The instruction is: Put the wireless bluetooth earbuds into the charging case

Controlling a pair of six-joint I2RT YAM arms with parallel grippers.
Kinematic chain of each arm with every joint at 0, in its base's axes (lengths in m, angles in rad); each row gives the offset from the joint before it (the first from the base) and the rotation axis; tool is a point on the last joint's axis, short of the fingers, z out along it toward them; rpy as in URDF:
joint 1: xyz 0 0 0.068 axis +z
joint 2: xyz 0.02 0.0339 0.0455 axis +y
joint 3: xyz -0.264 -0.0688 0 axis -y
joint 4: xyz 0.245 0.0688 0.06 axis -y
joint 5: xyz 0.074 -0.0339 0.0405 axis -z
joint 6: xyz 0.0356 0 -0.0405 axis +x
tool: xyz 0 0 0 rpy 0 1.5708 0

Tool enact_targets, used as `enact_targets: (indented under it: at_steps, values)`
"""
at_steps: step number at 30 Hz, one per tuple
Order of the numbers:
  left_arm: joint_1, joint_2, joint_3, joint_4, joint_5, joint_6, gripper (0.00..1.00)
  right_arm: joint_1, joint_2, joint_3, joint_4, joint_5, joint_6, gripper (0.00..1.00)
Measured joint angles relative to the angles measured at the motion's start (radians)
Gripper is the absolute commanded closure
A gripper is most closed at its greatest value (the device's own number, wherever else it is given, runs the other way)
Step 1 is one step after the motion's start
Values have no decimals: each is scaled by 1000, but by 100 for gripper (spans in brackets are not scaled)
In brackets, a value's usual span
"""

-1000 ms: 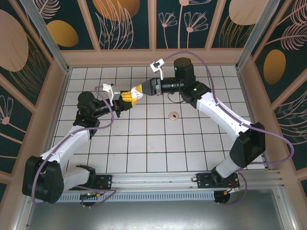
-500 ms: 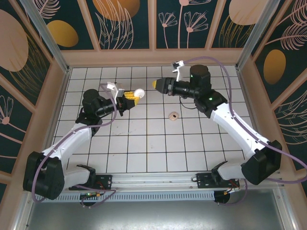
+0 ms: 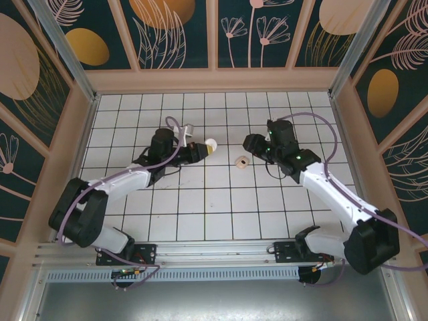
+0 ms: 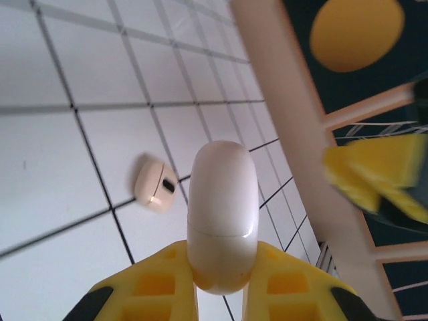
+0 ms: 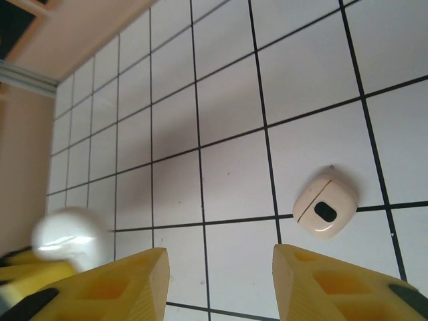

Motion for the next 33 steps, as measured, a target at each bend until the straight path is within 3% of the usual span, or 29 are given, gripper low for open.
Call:
enact_targets:
  at_steps: [7,17,33]
  values:
    - [-23,192,163,-165,-20,-95,89,0,-96,-98,39,4,46,55]
    - [-56,368,282,-269,-19,-142,87,0,-202,-147,40,6,79,55]
    - [-88,463,346,-344,6,-146,78,0,-257,-152,37,28,114,55]
